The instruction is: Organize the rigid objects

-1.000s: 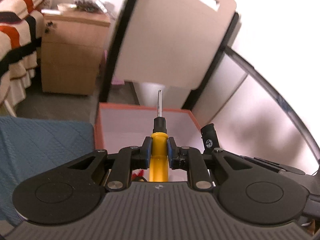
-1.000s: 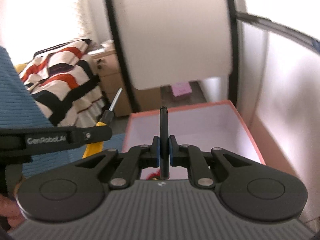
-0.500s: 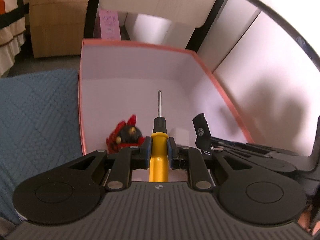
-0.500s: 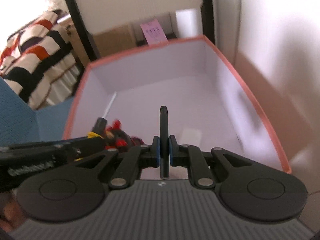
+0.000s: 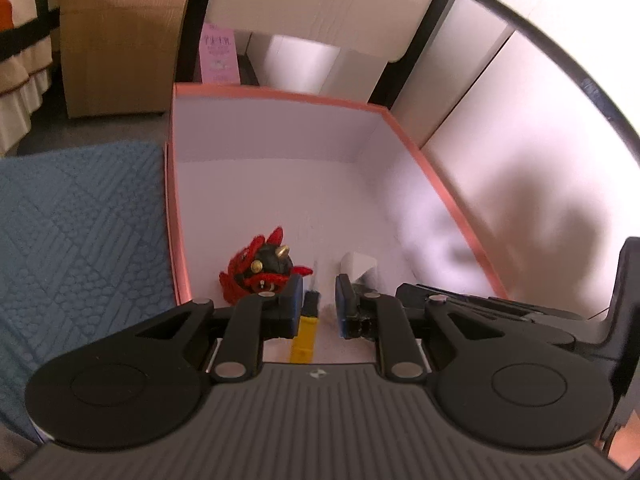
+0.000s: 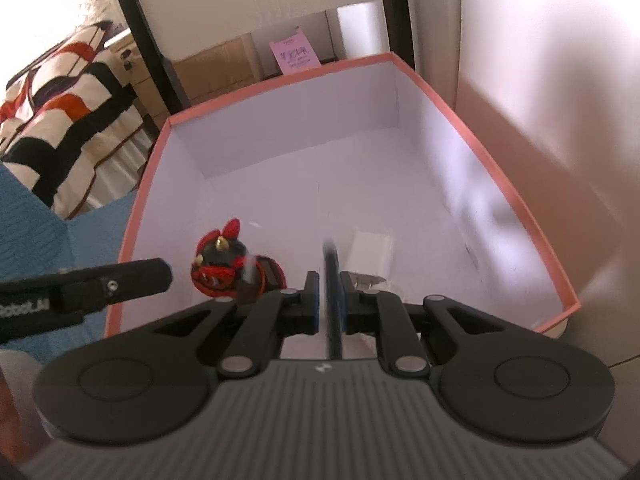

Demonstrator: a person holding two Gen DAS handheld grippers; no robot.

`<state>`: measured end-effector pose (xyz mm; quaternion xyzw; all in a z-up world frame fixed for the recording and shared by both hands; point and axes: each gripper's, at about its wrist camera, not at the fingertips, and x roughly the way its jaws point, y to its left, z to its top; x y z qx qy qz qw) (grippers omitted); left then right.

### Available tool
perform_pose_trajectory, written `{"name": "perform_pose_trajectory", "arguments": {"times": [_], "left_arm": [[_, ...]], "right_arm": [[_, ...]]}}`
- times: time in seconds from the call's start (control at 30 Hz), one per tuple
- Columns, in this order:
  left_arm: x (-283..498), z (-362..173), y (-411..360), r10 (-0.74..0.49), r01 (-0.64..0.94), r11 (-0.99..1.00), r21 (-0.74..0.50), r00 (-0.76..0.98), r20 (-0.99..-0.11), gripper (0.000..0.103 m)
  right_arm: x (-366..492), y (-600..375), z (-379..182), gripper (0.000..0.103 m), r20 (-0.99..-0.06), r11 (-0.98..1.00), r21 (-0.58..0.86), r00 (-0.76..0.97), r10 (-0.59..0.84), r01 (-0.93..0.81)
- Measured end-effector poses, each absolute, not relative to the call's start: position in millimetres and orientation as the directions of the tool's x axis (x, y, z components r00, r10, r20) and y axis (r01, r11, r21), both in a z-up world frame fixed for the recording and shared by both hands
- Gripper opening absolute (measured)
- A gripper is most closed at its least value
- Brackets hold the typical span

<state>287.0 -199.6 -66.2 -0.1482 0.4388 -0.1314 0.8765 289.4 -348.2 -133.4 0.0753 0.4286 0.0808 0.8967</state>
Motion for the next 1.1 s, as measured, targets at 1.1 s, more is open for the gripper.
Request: {"name": "perform_pose_trajectory", "arguments": {"times": [1.1], "left_arm": [[174,70,-118,-0.282,0.126,0.942,-0.311,0.799,-0.532,0.06]], "right_arm": [[180,-307,-9,0.033,-0.536,0.964,0.201,0.804,0.258,-0.176]]}}
